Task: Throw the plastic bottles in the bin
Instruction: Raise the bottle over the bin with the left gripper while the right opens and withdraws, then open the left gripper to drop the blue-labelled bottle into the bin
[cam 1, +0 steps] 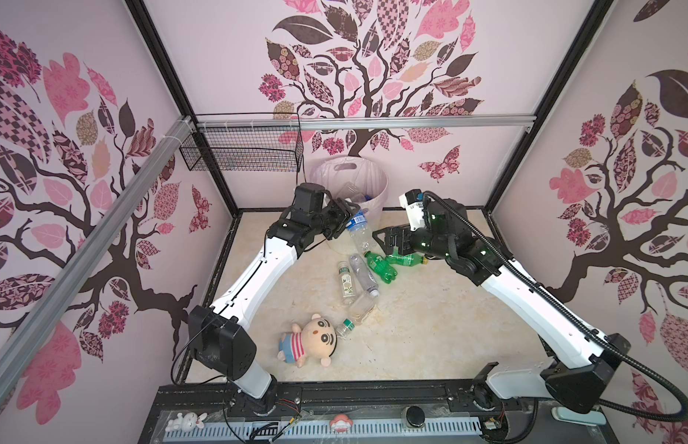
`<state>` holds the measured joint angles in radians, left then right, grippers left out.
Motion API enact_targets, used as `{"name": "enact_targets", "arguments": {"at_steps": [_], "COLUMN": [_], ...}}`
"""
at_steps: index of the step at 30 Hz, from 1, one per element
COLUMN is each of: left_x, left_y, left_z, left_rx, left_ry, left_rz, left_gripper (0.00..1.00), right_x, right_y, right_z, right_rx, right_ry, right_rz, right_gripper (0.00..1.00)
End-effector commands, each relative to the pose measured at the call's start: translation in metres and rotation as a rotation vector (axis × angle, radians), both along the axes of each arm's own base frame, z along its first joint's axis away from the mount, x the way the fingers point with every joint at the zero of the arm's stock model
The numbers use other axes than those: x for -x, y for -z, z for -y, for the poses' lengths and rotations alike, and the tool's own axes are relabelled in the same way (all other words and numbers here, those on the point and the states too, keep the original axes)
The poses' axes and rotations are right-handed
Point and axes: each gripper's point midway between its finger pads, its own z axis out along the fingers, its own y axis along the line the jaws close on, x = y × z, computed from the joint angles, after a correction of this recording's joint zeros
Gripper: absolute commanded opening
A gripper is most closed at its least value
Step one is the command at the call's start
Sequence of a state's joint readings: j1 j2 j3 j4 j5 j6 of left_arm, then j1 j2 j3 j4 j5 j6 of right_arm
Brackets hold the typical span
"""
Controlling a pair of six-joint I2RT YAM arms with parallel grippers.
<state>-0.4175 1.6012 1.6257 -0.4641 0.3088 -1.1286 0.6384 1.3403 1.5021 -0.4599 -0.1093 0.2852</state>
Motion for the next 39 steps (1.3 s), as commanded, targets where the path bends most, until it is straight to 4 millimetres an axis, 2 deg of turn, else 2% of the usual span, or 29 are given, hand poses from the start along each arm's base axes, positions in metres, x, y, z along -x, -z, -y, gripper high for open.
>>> {"name": "enact_targets", "arguments": {"at_steps": [1, 6, 9, 15, 18, 22, 27, 32, 34, 37, 39], "left_x": [-0.017, -0.042, -0.055, -0.077, -0.078, -0.064, -0.052, -0.052, -0.059, -0.086, -0.116], "left_y": [-0.048, -0.094, -0.129, -0.173, -0.199, -0.248, -0.278, -0.289, -0.283, -0.25, -0.207], "left_z": [-0.008, -0.017, -0.02, -0.028, -0.035, -0.049, -0.075, -0.087, -0.086, -0.077, -0.066], "left_rx": [0.019, 0.038, 0.021, -0.037, -0.052, -0.073, -0.161, -0.201, -0.218, -0.235, -0.263], "left_ry": [-0.051, -0.119, -0.151, -0.204, -0.229, -0.278, -0.404, -0.477, -0.483, -0.471, -0.446], "left_rz": [0.135, 0.26, 0.371, 0.531, 0.619, 0.795, 0.906, 0.96, 0.95, 0.882, 0.791], "left_gripper": [0.34, 0.34, 0.34, 0.34, 0.34, 0.35, 0.33, 0.32, 0.32, 0.32, 0.33], "right_x": [0.007, 0.006, 0.004, -0.002, -0.002, -0.002, -0.003, -0.004, -0.004, -0.005, -0.005], "right_y": [-0.072, -0.105, -0.119, -0.134, -0.139, -0.139, -0.135, -0.132, -0.13, -0.124, -0.121], "right_z": [0.013, 0.014, 0.011, 0.006, 0.005, 0.007, 0.007, 0.008, 0.009, 0.009, 0.009], "right_rx": [-0.023, 0.008, 0.032, 0.024, 0.013, 0.015, 0.011, 0.014, 0.02, 0.031, 0.033], "right_ry": [0.023, 0.032, 0.039, 0.052, 0.054, 0.068, 0.071, 0.077, 0.082, 0.084, 0.082], "right_rz": [0.253, 0.422, 0.483, 0.522, 0.527, 0.528, 0.515, 0.504, 0.499, 0.49, 0.482], "right_gripper": [1.0, 1.0, 1.0, 1.0, 1.0, 1.0, 1.0, 1.0, 1.0, 1.0, 1.0]}}
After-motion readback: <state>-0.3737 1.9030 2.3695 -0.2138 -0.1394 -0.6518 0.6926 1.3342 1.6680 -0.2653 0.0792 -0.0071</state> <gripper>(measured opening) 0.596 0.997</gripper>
